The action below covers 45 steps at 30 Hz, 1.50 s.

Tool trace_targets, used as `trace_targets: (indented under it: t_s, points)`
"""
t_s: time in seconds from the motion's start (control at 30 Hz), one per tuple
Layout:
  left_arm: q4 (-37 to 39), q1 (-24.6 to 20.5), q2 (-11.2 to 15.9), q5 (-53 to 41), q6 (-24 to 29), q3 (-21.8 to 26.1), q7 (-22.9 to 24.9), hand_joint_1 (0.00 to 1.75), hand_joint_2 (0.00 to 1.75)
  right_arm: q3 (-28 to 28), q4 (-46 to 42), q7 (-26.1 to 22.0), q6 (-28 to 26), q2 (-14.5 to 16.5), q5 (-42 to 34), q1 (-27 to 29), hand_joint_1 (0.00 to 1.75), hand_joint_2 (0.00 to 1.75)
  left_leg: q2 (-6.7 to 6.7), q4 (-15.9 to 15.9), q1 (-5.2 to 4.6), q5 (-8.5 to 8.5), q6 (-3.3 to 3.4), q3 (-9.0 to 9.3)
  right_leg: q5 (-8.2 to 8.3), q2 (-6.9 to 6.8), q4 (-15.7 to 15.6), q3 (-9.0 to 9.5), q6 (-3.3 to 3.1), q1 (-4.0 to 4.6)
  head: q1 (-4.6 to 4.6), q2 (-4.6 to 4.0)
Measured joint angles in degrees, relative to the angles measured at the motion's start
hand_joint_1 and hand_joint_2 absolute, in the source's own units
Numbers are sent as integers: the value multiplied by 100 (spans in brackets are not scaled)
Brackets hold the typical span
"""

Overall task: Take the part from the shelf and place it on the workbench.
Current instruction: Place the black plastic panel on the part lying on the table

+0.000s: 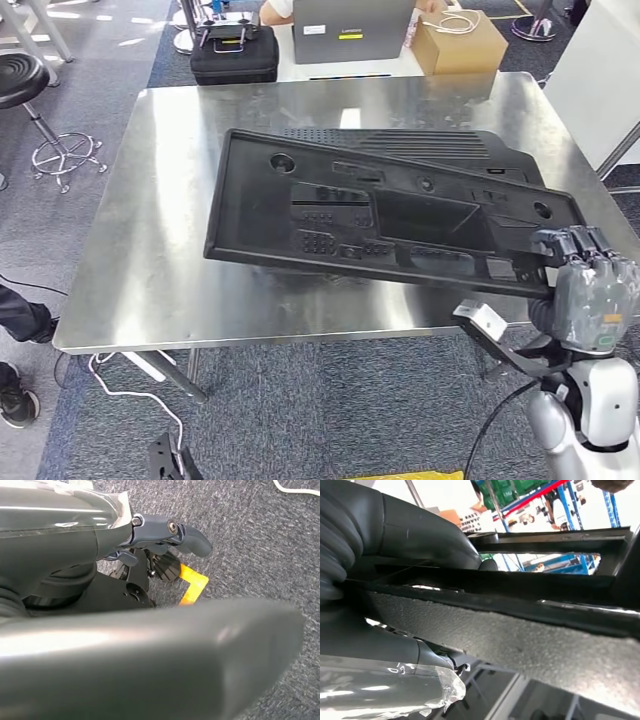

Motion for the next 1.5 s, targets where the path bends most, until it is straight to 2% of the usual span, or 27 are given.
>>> trace_targets:
  t_s: [0.23, 0.53, 0.83, 1.13, 1.5]
  points:
    - [0, -56, -15, 0, -49, -93, 73, 0, 0, 321, 719, 366, 551, -167, 253, -1074, 175, 175, 0, 3, 0, 1, 0, 0, 3, -1, 0, 0, 2, -1, 0, 0]
    - [0, -100, -21, 0, -119, -294, 179, 0, 0, 647, 2054, 763, 1105, -291, 437, -2468, 175, 175, -1, 4, 0, 2, 0, -4, 4, -8, 1, -2, 3, 0, 1, 0]
    - [0, -172, -43, 0, -161, -443, 270, 0, 0, 837, 3483, 1272, 1503, -281, 661, -3484, 175, 175, -2, 5, 0, 2, 0, -6, 5, -15, 1, -1, 4, 0, 1, 0]
    - [0, -219, -55, 0, -198, -539, 340, 0, 0, 974, 4636, 1801, 1759, -72, 918, -3967, 175, 175, -3, 5, 1, 2, 0, -7, 4, -21, 1, -3, 4, 1, 1, 0]
    - [0, -255, -67, 0, -208, -599, 392, 0, 0, 1288, 5244, 2065, 1821, 466, 1237, -3879, 175, 175, -3, 5, 2, 2, -1, -7, 4, -18, 2, -5, 4, 3, 1, 0]
